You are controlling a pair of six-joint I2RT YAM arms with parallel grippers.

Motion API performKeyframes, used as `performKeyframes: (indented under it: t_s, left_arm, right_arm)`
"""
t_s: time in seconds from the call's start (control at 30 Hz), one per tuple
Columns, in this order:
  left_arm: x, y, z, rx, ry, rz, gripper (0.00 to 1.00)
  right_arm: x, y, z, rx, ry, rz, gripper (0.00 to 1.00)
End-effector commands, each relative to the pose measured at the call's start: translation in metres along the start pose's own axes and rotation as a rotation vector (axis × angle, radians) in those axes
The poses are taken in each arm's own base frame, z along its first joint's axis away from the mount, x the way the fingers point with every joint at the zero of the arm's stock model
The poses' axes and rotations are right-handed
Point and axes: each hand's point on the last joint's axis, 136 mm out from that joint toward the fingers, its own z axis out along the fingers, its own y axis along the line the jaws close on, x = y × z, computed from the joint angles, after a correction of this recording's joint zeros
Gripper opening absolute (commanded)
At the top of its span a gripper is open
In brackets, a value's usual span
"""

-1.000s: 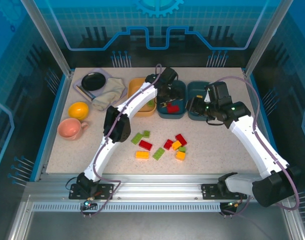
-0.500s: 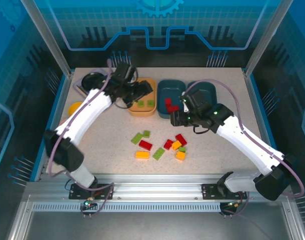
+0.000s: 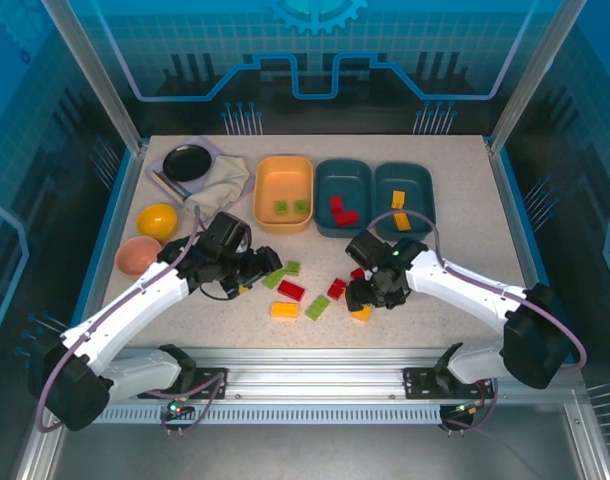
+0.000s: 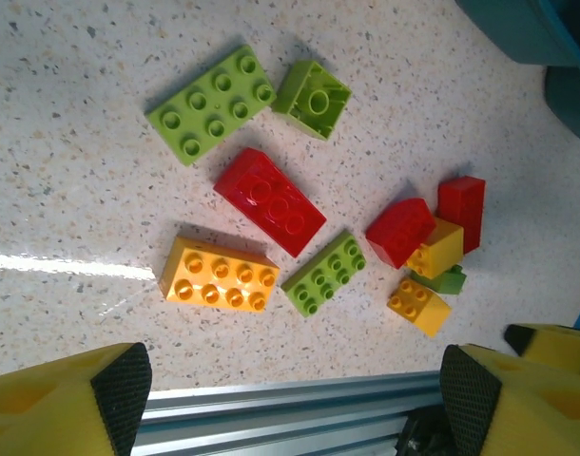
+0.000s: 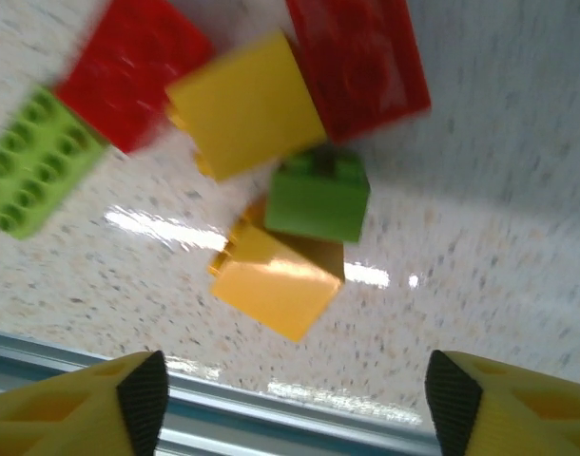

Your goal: Sort the legos into containers by color

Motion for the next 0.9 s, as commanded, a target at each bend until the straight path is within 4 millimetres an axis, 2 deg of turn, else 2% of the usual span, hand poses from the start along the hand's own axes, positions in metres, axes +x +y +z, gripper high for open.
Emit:
performKeyframes:
  t_s: [0.0, 0.17, 0.43, 0.57, 0.77, 0.87]
  left_arm:
    - [0.006, -0.005, 0.001, 0.041, 0.013, 0.01, 0.84]
    - [0.01, -0.008, 0.003, 0.046, 0.026, 0.034, 0.84]
    - [0.012, -0.01, 0.005, 0.052, 0.037, 0.043, 0.84]
    - [0.013, -0.01, 0.005, 0.055, 0.04, 0.05, 0.83]
    - [0.013, -0.011, 0.005, 0.063, 0.038, 0.05, 0.83]
    - [0.013, -0.013, 0.005, 0.07, 0.036, 0.053, 0.82]
  right_arm:
    - [0.012, 0.008, 0.02, -0.039, 0.063, 0.078, 0.8]
    - [0.004, 0.019, 0.035, -0.063, 0.059, 0.179, 0.8]
    - [-0.005, 0.011, 0.051, -0.03, 0.055, 0.358, 0.78]
    - [-0.004, 0.006, 0.059, 0.012, 0.07, 0.386, 0.7]
    - [-0.002, 0.001, 0.063, 0.028, 0.08, 0.407, 0.45]
    - [-0.002, 0.0, 0.057, 0.032, 0.075, 0.402, 0.35]
